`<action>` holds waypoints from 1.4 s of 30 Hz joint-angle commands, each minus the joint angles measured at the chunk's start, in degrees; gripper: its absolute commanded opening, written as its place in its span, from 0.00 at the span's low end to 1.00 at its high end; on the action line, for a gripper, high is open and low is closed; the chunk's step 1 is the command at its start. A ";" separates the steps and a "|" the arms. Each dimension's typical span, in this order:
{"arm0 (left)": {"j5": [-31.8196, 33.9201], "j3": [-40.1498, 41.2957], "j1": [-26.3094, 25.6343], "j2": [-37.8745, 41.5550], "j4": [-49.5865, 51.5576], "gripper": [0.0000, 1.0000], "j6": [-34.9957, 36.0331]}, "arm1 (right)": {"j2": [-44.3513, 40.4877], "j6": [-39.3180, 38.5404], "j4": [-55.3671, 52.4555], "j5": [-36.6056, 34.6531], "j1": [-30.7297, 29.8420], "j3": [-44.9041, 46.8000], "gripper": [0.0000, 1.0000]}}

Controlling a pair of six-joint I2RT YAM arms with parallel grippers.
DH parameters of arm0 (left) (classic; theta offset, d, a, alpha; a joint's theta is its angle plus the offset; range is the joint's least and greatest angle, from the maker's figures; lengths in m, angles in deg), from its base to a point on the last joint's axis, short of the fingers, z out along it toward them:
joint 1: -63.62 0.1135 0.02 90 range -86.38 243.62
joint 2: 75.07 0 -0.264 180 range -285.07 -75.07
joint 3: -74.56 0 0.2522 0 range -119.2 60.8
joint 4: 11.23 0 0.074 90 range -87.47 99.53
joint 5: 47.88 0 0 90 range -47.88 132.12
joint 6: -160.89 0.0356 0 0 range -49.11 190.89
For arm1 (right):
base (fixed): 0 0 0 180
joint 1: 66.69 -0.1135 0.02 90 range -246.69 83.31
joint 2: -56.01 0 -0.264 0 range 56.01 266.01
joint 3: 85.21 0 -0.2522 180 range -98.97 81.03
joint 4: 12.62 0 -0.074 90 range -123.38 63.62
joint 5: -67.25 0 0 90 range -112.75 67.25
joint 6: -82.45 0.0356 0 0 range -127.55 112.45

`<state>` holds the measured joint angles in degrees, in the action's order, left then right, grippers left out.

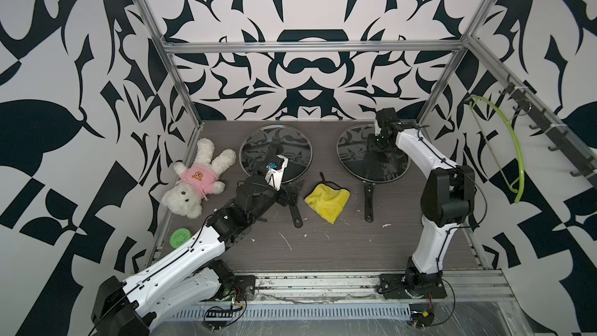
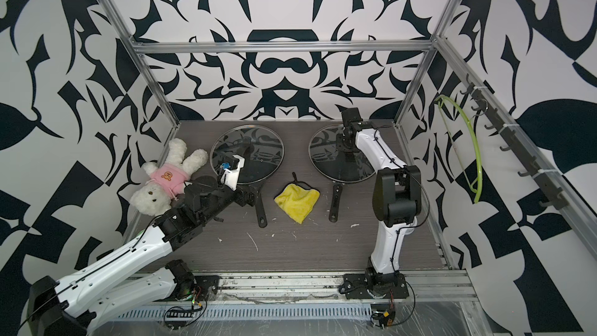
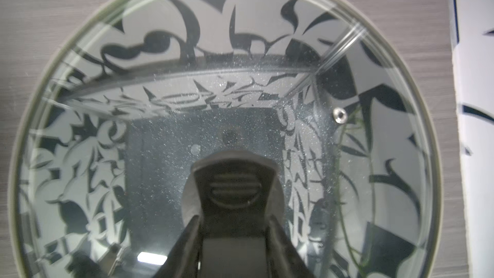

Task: Wipe the pot lid with a cloth
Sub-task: Place the pot lid on the cooking pot, then reset both arms

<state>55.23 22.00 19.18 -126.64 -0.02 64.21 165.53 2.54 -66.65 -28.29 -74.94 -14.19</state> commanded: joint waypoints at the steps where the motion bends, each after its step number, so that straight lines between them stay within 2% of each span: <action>1: 3.25 0.88 0.54 1.94 3.49 0.99 -1.36 | -5.97 0.09 1.34 -0.03 0.11 -0.87 0.63; 4: 5.64 2.40 0.88 4.49 5.24 0.99 -2.64 | -10.67 -0.83 6.51 -1.02 0.14 3.85 0.79; 6: 8.10 3.67 1.10 6.42 6.82 0.99 -3.85 | -14.87 -1.66 11.39 -1.60 0.06 8.49 0.85; 11: 14.06 7.70 3.00 11.75 8.82 0.99 -6.68 | -26.77 -2.22 24.37 -4.61 0.15 22.96 0.90; 16: 21.71 12.81 5.07 15.85 4.29 0.99 -6.12 | -39.69 -3.34 45.21 -11.07 0.08 44.57 0.92; 19: 26.42 15.44 6.44 15.90 0.88 0.99 -3.50 | -44.43 -4.42 51.38 -13.19 0.10 52.97 0.92; 22: 27.91 18.23 9.05 15.80 -3.19 0.99 -2.17 | -47.84 -4.52 54.23 -15.09 0.16 59.10 0.93; 26: 25.57 23.69 14.44 15.45 -13.08 0.99 -0.58 | -51.61 -2.67 61.78 -16.07 0.09 68.44 0.93; 29: 20.21 25.92 20.49 13.62 -16.54 0.99 -0.30 | -53.83 -2.30 66.63 -16.09 0.10 73.61 0.93; 33: 16.73 25.03 25.96 11.11 -16.33 0.99 0.36 | -57.97 -2.14 64.40 -15.11 0.16 74.23 0.93; 36: 15.56 27.30 29.10 8.84 -21.88 0.99 3.86 | -58.92 -4.36 63.73 -14.23 0.08 74.90 0.94; 38: 12.01 30.20 32.98 6.15 -30.15 0.99 5.86 | -57.78 -4.77 65.55 -14.20 0.14 76.71 0.94; 42: 1.67 29.25 41.61 -1.53 -34.41 0.99 4.52 | -54.05 -5.69 74.93 -13.49 0.13 81.27 0.94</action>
<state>65.35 51.28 57.08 -125.03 -26.66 67.78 109.48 -1.77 1.30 -42.21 -74.92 64.45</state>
